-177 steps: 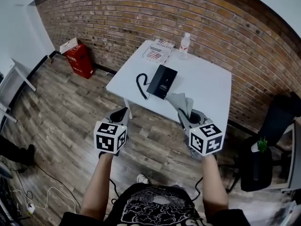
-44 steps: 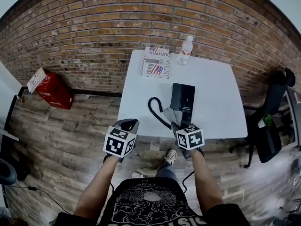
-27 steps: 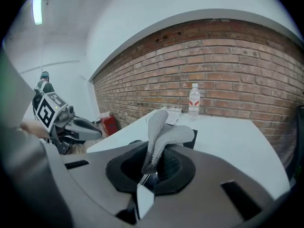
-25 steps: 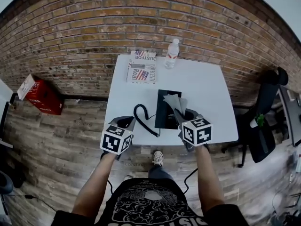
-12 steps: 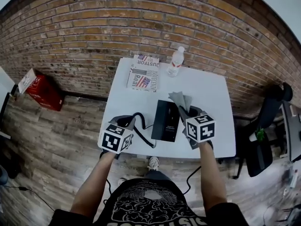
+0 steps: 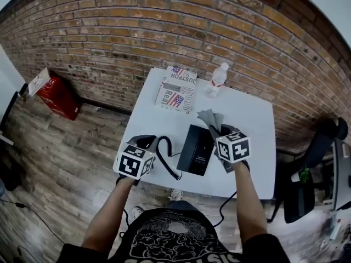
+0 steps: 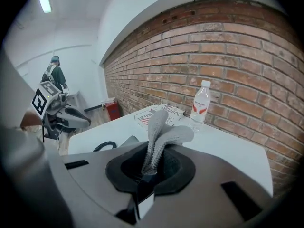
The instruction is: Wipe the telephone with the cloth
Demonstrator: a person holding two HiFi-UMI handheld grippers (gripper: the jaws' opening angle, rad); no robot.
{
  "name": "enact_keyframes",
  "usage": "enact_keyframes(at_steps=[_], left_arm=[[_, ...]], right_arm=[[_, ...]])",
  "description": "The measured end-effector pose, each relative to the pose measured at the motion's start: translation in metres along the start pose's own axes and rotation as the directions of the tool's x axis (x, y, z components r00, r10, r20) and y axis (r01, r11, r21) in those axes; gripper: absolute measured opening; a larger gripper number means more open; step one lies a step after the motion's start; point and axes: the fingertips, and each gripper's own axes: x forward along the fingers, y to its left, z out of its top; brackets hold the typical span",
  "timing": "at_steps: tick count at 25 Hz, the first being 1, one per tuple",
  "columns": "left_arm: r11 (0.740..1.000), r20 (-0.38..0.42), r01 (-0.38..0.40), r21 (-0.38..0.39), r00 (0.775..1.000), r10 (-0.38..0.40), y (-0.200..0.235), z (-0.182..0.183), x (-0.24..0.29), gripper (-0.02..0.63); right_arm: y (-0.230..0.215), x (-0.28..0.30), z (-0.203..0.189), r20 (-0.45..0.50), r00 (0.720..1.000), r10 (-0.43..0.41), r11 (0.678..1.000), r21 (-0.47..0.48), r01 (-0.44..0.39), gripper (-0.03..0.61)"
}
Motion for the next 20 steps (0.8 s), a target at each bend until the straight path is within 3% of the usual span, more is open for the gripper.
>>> enact_keyframes(at_steps=[7, 20], left_arm=[[0.999, 0.004, -0.03, -0.033, 1.0, 0.03, 0.006, 0.0, 0.005, 0.006], [0.992, 0.012, -0.09, -0.089, 0.996, 0.091, 0.025, -0.007, 0.0, 0.006]], right_arm=[[0.008, 0.021, -0.002, -0.092, 0.991, 0.099, 0.993, -0.057, -0.104, 0.011], [0.024, 0.044, 0.007, -0.151, 0.972, 0.181, 0.983, -0.004, -0.184, 0.011]])
